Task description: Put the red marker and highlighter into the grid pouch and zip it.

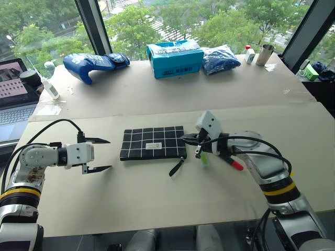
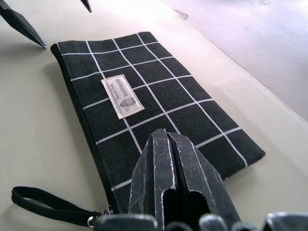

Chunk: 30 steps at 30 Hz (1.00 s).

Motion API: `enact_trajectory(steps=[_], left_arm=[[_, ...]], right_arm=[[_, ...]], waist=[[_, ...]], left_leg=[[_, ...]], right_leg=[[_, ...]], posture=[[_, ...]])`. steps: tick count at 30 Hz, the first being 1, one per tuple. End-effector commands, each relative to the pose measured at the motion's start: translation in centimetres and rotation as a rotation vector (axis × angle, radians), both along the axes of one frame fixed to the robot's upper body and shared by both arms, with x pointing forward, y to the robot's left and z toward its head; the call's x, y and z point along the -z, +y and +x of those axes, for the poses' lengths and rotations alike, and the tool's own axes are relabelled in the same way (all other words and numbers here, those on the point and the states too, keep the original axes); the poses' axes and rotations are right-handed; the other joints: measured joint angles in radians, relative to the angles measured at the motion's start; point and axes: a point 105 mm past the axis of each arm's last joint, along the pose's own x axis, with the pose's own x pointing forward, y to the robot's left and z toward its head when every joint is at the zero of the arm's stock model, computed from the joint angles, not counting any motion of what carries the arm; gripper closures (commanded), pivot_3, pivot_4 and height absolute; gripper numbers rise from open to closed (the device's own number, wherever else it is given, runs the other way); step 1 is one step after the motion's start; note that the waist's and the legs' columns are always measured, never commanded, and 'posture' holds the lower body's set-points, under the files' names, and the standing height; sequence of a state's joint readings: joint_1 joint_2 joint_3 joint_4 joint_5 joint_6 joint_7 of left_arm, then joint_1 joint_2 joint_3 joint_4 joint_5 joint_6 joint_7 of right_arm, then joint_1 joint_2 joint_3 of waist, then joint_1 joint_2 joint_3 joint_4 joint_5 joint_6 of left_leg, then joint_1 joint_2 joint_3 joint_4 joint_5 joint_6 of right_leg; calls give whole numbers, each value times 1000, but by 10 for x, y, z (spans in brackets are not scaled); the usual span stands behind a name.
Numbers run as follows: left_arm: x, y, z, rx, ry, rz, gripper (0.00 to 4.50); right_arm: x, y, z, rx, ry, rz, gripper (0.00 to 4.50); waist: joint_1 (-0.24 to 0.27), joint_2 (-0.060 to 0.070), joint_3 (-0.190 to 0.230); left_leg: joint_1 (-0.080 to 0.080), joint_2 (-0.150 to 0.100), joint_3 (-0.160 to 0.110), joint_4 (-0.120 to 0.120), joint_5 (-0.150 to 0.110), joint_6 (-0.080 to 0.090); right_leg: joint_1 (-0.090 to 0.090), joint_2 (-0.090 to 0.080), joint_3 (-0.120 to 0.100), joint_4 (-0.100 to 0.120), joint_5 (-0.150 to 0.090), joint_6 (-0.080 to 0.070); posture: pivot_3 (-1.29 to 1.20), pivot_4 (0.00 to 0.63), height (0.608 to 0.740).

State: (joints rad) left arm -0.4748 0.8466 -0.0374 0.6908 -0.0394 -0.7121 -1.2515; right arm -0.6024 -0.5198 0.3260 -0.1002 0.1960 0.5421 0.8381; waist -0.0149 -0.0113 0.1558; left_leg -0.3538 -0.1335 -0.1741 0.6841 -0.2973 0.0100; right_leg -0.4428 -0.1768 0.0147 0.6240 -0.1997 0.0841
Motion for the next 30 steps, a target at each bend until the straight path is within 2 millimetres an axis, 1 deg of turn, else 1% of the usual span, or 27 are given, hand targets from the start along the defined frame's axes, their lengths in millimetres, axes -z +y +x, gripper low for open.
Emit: enact_trajectory(steps=[1,3,5,10,13,18,23,27,30], left_arm=[[-4,-12,7,45,-47,1,0],[-7,-19,10,71,-68,-7,0],[-7,-22,11,93,-86,2,0],[-5,-26,14,126,-136,27,0],[-8,-29,18,148,-193,41,0],[-14,-36,21,197,-267,36,0],[-7,-46,14,286,-281,48,0],[-6,-55,11,337,-310,34,0],[-3,-55,10,350,-299,42,0]], right_arm=[[16,9,-9,-87,-8,-99,4451],[25,11,-7,-93,-19,-163,4451],[29,13,1,-65,-40,-201,4451],[29,17,10,-33,-72,-209,4451],[28,18,7,-54,-81,-201,4451],[30,14,1,-67,-76,-202,4451],[30,11,0,-66,-69,-201,4451],[31,10,-1,-65,-65,-207,4451],[31,10,-1,-59,-62,-204,4451]], waist=[[0,0,0],[-1,0,0],[-3,0,0],[-8,0,0],[-7,0,0],[-6,0,0],[-6,0,0],[-6,0,0],[-6,0,0]], left_leg=[[0,0,0,0,0,0],[0,-1,0,1,0,0],[0,-1,0,1,0,0],[0,0,2,1,0,0],[0,0,2,2,0,0],[0,-1,2,3,0,0],[0,-1,2,4,0,1],[0,-1,2,4,0,1],[0,-1,2,5,0,1]], right_leg=[[0,0,0,0,0,0],[0,0,0,0,0,0],[0,0,0,0,0,0],[-1,0,0,1,1,0],[-2,0,0,1,1,0],[-1,0,0,1,2,0],[-1,0,0,1,2,1],[-1,0,0,1,2,1],[-1,0,0,1,2,1]], posture=[[0,150,740],[0,150,740],[0,150,740],[0,150,740],[0,150,740],[0,150,740],[0,150,740],[0,150,740],[0,150,740]])
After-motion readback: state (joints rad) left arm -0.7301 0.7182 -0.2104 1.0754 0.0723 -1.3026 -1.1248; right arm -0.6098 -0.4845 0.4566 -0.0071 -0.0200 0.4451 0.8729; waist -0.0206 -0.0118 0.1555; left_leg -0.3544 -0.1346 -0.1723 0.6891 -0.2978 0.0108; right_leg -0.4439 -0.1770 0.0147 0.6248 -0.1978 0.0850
